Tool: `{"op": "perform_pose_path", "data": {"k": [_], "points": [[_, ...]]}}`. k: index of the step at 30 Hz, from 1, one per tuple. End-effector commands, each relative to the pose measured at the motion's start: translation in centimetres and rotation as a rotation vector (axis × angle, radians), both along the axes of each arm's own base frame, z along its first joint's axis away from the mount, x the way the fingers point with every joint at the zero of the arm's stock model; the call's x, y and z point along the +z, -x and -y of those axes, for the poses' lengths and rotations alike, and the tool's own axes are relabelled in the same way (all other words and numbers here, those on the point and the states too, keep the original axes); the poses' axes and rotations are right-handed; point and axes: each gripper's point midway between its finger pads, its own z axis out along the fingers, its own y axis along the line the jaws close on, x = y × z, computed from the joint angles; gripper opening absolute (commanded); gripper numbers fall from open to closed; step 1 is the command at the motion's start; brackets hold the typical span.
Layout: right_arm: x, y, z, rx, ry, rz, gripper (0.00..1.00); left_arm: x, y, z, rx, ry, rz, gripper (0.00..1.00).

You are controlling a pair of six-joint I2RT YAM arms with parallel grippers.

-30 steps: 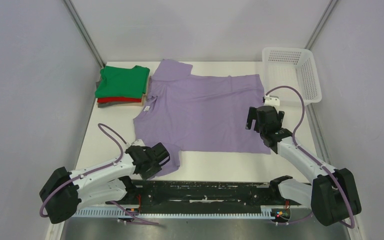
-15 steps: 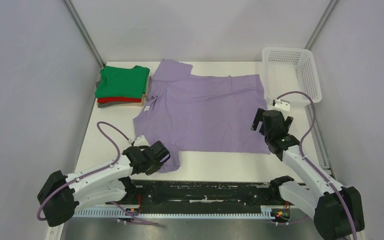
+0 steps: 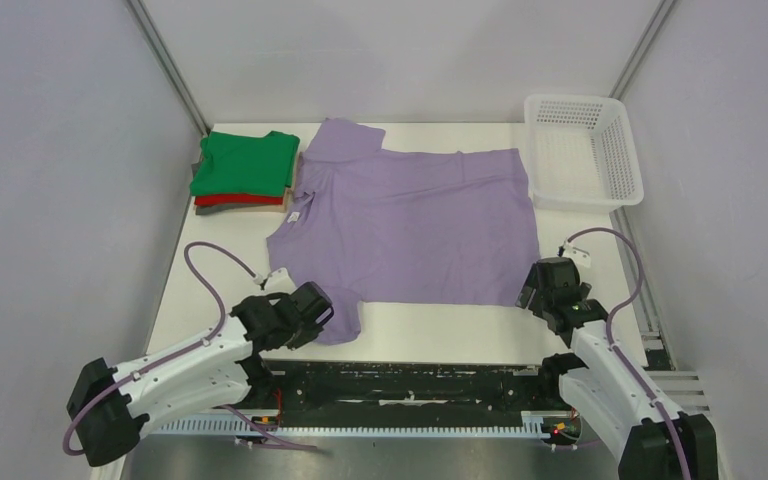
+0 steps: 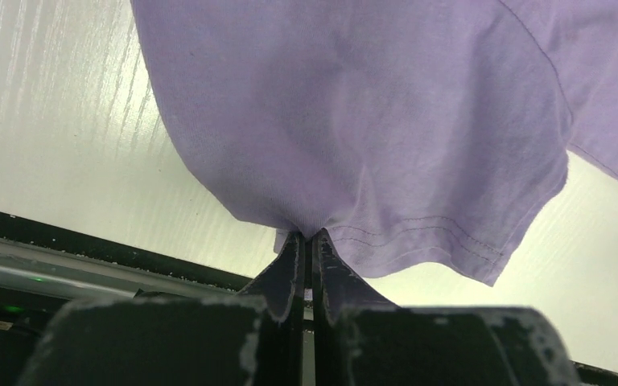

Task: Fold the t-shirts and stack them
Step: Grab the side of the flattened tshirt closest away from the robot with both arms, then fold the flattened tshirt in 1/3 of the way

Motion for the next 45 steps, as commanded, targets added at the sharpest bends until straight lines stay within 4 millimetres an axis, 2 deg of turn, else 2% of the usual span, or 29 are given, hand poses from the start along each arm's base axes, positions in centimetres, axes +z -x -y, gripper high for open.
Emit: {"op": "perform_pose_path", "data": {"k": [1,5,10,14,20,24,30,38,45], "points": [[0.3,-0.2,-0.4,0.004,-0.026,0.020,0.75,0.7,-0.3,0.0,-0.033,-0.003,0.027,0.02],[0.4,-1.4,-1.6,0.044,-0.074,0.048,0.69,0.6,-0.2,0.0,-0.038,-0.011,0.018,0.02],[-0.2,-1.5,-1.7,0.057,-0.068,0.019,0.58,0.0,0.1,-0.1,-0.030,-0.021,-0.005,0.02],[-0.6,-1.4,-1.9,0.065,-0.080,0.019,0.37,0.0,0.2,0.1,-0.027,-0.007,-0.014,0.02],[-1.1,-0.2,-1.1,0.040,-0.051,-0.003,0.17,0.5,0.3,0.1,-0.008,0.006,-0.013,0.02],[-0.1,-0.2,-0.2,0.004,-0.014,0.023,0.00,0.8,1.4,0.0,-0.013,0.014,-0.064,0.02],[2.0,0.6,0.8,-0.030,0.029,0.015,0.00,1.8,3.4,-0.9,-0.028,0.012,-0.131,0.02],[3.7,1.9,0.5,-0.026,-0.003,0.026,0.00,2.1,5.5,-0.2,-0.057,0.098,-0.183,0.02],[3.9,2.1,-0.3,0.019,-0.034,0.034,0.00,2.2,6.4,-0.2,-0.060,0.132,-0.180,0.02]]}}
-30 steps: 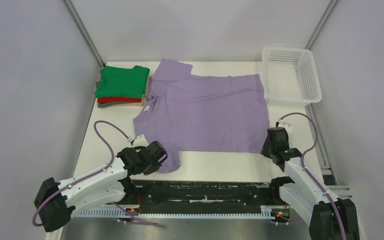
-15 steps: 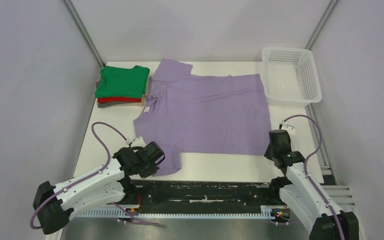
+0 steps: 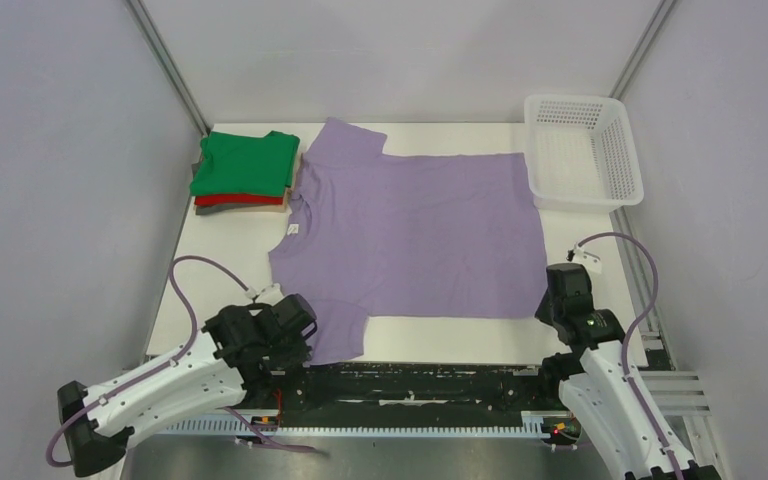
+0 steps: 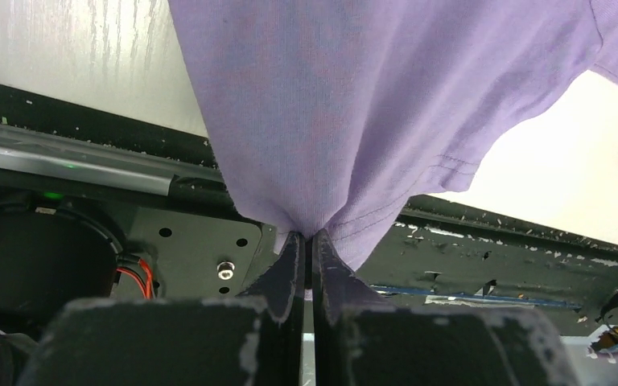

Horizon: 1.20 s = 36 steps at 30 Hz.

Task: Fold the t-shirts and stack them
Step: Fold the flattened tshirt in 1/3 of the way

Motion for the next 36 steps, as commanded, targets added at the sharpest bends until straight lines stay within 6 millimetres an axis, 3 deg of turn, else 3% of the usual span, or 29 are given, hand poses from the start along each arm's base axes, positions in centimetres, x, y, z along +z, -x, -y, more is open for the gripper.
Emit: {"op": "perform_pose_path", "data": {"k": [1,6,10,16,20,24,28,36], "points": [[1.0,-0.2,-0.3,0.019,-0.012,0.015,0.00,0.5,0.3,0.5,0.021,0.037,-0.008,0.02],[1.3,-1.6,-1.2,0.100,-0.015,0.045,0.00,2.0,-2.6,3.7,-0.073,0.096,0.104,0.02],[1.4,-2.9,-1.5,0.123,-0.012,0.068,0.00,3.1,-4.9,4.9,-0.089,0.075,0.185,0.02],[3.7,-5.9,-1.8,0.129,-0.009,0.159,0.00,6.2,-8.8,5.9,-0.108,0.015,0.313,0.02],[4.7,-7.5,-1.5,0.114,0.016,0.179,0.00,7.2,-11.7,6.9,-0.110,0.032,0.353,0.02],[5.8,-9.2,-1.3,0.099,0.039,0.196,0.00,7.2,-15.4,6.3,-0.063,0.063,0.343,0.02],[6.7,-11.1,-1.5,0.096,0.040,0.212,0.00,8.7,-18.6,5.6,-0.027,0.076,0.388,0.02],[7.7,-13.7,-1.4,0.093,0.059,0.218,0.00,10.5,-22.9,4.1,0.004,0.042,0.458,0.02]]}}
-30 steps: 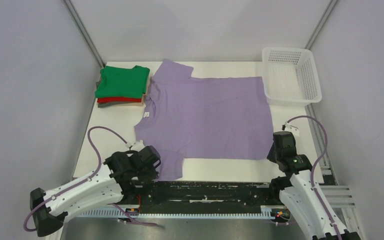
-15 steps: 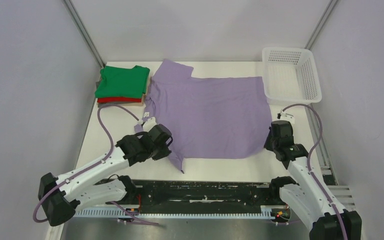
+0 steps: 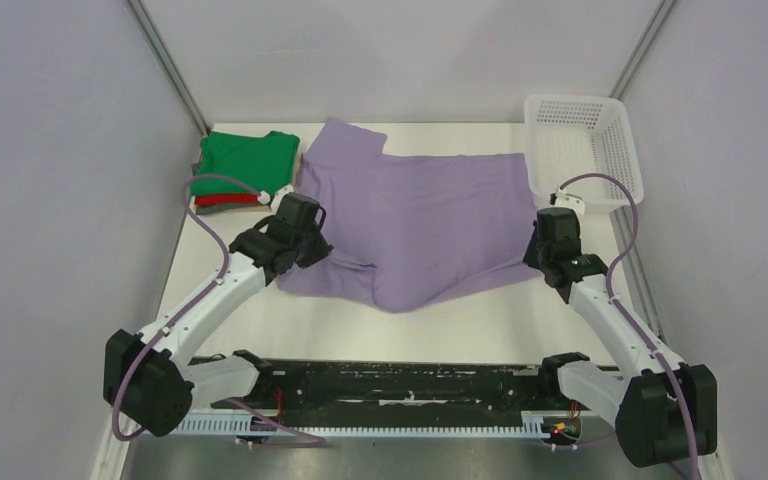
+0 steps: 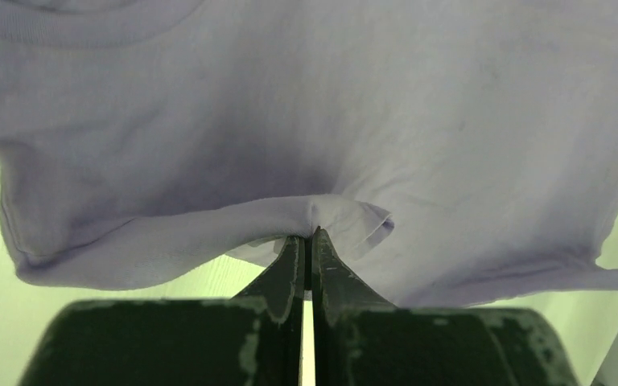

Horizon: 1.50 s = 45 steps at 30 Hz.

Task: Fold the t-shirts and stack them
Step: Fold the flattened tshirt in 1/3 of the way

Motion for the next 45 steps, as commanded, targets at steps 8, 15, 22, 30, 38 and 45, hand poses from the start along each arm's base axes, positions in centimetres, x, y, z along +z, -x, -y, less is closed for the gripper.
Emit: {"op": "perform_pose_path", "data": {"k": [8,15,22,30,38,45], "points": [[3.6,-4.2,1.0,-0.049,0.037,0.114,0.00,3.6,-6.4,-1.1,-0.014,-0.030,0.139,0.02],[3.8,-5.5,1.3,-0.064,0.038,0.120,0.00,5.1,-9.1,-1.2,-0.039,-0.047,0.203,0.02],[4.1,-6.4,1.5,-0.075,0.035,0.135,0.00,5.0,-11.7,-1.1,-0.091,-0.117,0.211,0.02],[3.8,-7.2,1.8,-0.086,0.044,0.134,0.00,4.1,-14.5,-1.6,-0.136,-0.186,0.197,0.02],[2.7,-6.9,3.1,-0.152,0.065,0.147,0.00,2.4,-16.7,-2.3,-0.120,-0.182,0.164,0.02],[1.5,-7.4,3.1,-0.157,0.062,0.108,0.06,0.5,-19.6,-2.7,-0.109,-0.226,0.123,0.14]]}}
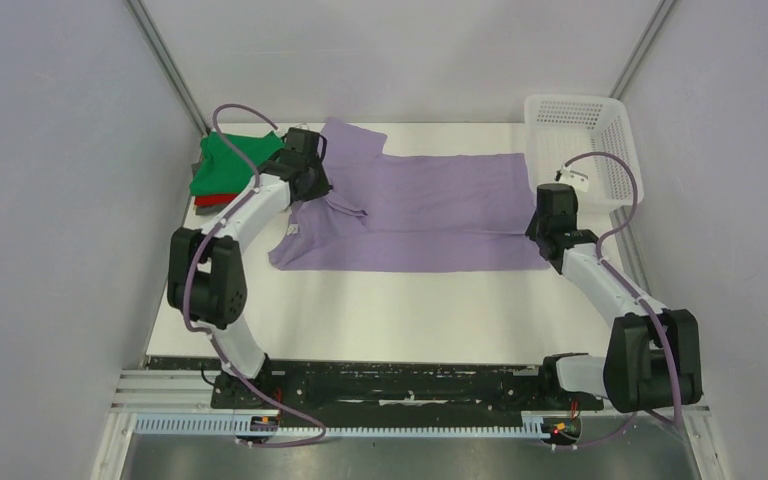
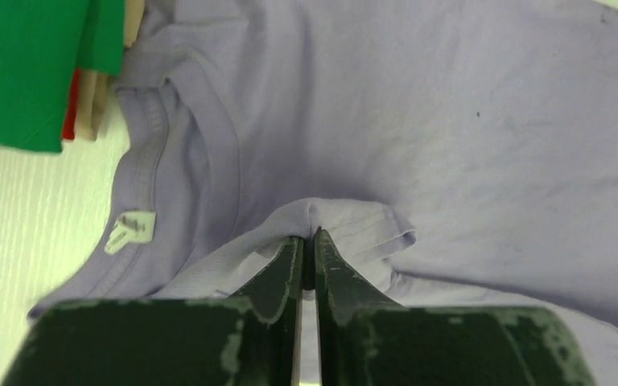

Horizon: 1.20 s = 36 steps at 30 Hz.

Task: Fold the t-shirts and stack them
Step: Fold the flattened tshirt in 1/3 of the way

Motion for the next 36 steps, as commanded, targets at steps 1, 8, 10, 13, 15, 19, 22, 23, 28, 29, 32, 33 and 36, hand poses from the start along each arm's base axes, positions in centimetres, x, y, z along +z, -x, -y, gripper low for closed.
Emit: {"op": "perform_pose_path", "data": {"k": [1,8,10,13,15,19,22,23,28,29,32,33,36], "points": [[0.3,-1.2,0.7,-0.044,0.011,0.028,0.08,1.0,-3.7,-0.4,-0.015,-0.051,0.057,0.18],[2.2,-2.3,0.1,-0.016,-0.004,0.060,0.41,1.8,-9.8,-1.6,-0.059,-0.174,0.064,0.94],[2.8,-2.0,0.0,-0.005,-0.011,0.074,0.61,3.2,-10.1,-1.2,-0.075,-0.163,0.048,1.00],[3.7,-1.4,-0.6,0.031,-0.030,0.100,0.76,5.2,-9.1,-0.1,-0.120,-0.108,0.070,1.00],[4.0,-1.0,-1.5,0.070,-0.053,0.121,0.92,5.9,-7.5,0.2,-0.120,-0.073,0.067,1.00],[4.6,-0.1,-4.7,0.187,-0.081,0.138,0.98,4.9,-3.1,2.3,-0.172,0.061,0.053,1.00],[4.9,0.6,-8.0,0.288,-0.094,0.159,0.98,2.6,0.5,4.4,-0.222,0.197,0.033,1.00],[4.6,0.8,-9.5,0.336,-0.107,0.164,0.98,2.1,1.0,4.8,-0.226,0.230,0.036,1.00],[0.3,0.0,-14.3,0.494,-0.176,0.090,0.98,-3.1,1.6,4.7,-0.181,0.240,-0.050,1.00],[-0.1,-0.6,-15.3,0.523,-0.173,0.084,0.98,-3.9,1.7,4.9,-0.183,0.247,-0.077,1.00],[-2.9,-1.1,-16.6,0.556,-0.127,0.003,0.98,-6.6,1.9,4.8,-0.165,0.241,-0.121,1.00],[-3.6,-1.1,-16.8,0.556,-0.117,-0.014,0.98,-7.7,2.0,4.2,-0.137,0.222,-0.142,1.00],[-5.7,-0.8,-16.6,0.545,-0.105,-0.071,0.98,-9.5,3.1,3.7,-0.115,0.205,-0.198,1.00]]}}
